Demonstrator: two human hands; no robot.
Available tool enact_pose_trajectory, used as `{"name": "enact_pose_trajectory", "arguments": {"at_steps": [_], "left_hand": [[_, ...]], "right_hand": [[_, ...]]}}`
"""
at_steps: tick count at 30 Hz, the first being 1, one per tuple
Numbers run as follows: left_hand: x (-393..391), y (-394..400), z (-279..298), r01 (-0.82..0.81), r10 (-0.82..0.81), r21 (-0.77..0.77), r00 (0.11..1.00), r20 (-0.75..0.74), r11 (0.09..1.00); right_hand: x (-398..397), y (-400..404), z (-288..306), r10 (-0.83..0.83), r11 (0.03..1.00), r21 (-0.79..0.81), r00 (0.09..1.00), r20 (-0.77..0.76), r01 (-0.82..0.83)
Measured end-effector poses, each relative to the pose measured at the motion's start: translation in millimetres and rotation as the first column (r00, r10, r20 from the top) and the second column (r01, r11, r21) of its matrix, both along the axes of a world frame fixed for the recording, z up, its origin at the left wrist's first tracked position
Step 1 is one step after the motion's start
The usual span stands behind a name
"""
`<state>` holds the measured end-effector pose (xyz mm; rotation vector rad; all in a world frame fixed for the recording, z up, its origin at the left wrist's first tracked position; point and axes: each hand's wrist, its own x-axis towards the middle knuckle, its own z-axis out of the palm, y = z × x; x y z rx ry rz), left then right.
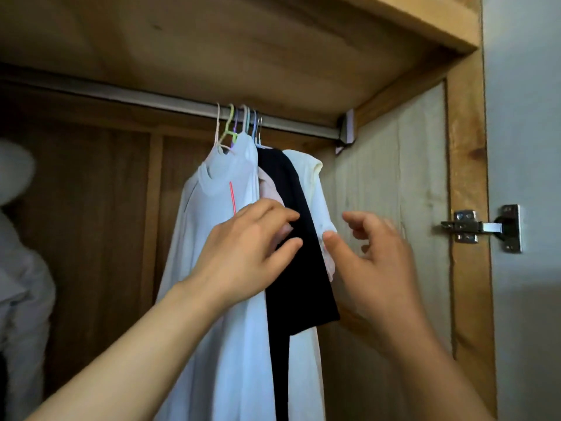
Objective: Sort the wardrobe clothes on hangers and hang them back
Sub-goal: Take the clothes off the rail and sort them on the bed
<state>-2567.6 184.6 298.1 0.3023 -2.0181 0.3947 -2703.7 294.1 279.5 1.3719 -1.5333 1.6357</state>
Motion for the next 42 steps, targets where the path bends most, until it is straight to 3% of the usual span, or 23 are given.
{"name": "enact_pose_trajectory", "arguments": {"at_steps": [6,12,19,24,29,35,42], "left_hand": [[-13.7,-52.0,81.9,0.062,-0.071,-0.088,0.992,-0.107,0.994],[-38.4,-106.5,129.9,0.043,-0.044,-0.128,0.999,-0.003,0.991],[-53.2,-148.9,132.4,0.132,-0.123,-0.170,0.990,0.066,0.976],[-62.2,-155.7,134.8,0.105,-0.081,-0.147,0.984,0.160,0.984],[-66.9,-161.9,133.1,0.182,-0.158,-0.189,0.978,0.139,0.965],[-59.2,-179.2,124.6,0.273,-0.261,-0.229,0.962,0.080,0.934],[-53.1,-191.3,114.5,0.318,-0.312,-0.201,0.948,0.065,0.926]], "right_hand": [[-5.2,-51.5,71.1,-0.091,0.991,-0.105,0.990,-0.107,0.080],[-21.1,-101.8,131.3,-0.212,0.977,-0.041,0.946,-0.243,0.209],[-38.5,-139.4,151.8,-0.213,0.973,0.031,0.939,-0.271,0.230],[-47.8,-153.7,161.9,-0.028,0.997,0.069,0.997,-0.069,0.033],[-55.3,-153.7,163.6,0.178,0.975,0.102,0.968,0.174,-0.197],[-59.1,-161.5,153.2,0.258,0.931,0.216,0.949,0.182,-0.295],[-55.5,-170.0,152.6,0.339,0.900,0.197,0.909,0.240,-0.388]]}}
